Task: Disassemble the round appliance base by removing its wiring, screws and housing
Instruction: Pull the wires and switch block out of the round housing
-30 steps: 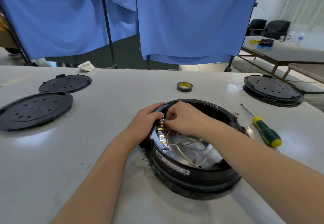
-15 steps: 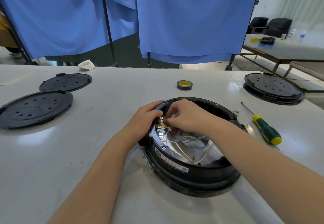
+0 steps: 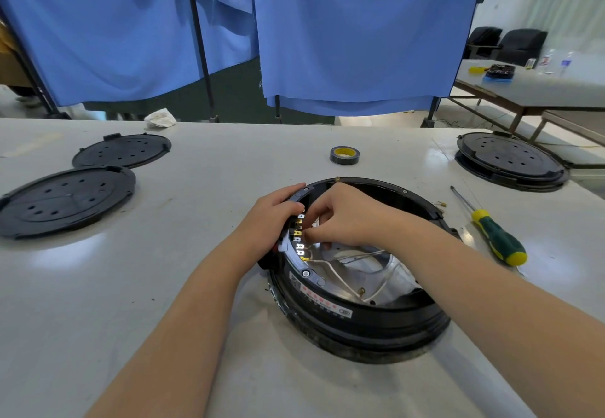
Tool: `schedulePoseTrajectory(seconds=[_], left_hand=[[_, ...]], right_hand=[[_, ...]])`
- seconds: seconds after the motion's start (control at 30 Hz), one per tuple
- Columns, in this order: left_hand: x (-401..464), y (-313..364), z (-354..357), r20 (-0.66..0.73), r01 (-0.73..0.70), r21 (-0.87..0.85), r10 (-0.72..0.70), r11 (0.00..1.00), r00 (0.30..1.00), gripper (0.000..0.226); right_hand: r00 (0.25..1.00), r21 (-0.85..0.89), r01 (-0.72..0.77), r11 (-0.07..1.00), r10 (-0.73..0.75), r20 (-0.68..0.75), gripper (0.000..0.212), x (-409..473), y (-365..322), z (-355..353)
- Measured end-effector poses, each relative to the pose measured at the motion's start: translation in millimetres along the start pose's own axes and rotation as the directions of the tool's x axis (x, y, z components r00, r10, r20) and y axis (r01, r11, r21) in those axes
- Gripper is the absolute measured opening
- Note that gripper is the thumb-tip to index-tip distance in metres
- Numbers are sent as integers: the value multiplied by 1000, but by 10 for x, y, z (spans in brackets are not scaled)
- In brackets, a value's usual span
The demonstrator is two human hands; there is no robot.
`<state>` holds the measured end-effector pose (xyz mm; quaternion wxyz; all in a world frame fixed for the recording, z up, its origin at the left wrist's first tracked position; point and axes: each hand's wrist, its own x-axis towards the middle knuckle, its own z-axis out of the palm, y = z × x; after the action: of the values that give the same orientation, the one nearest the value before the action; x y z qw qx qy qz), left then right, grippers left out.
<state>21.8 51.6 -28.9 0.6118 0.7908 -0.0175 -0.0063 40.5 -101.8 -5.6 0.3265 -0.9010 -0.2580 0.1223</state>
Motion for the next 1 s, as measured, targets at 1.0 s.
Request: schedulePoseTrajectory(seconds=[1.0], left_hand=[[-33,27,7,5,-11,5,11,1000,1000,41]], right_hand=[[989,-53,-96,994,101,109,8,-114,-164,19]])
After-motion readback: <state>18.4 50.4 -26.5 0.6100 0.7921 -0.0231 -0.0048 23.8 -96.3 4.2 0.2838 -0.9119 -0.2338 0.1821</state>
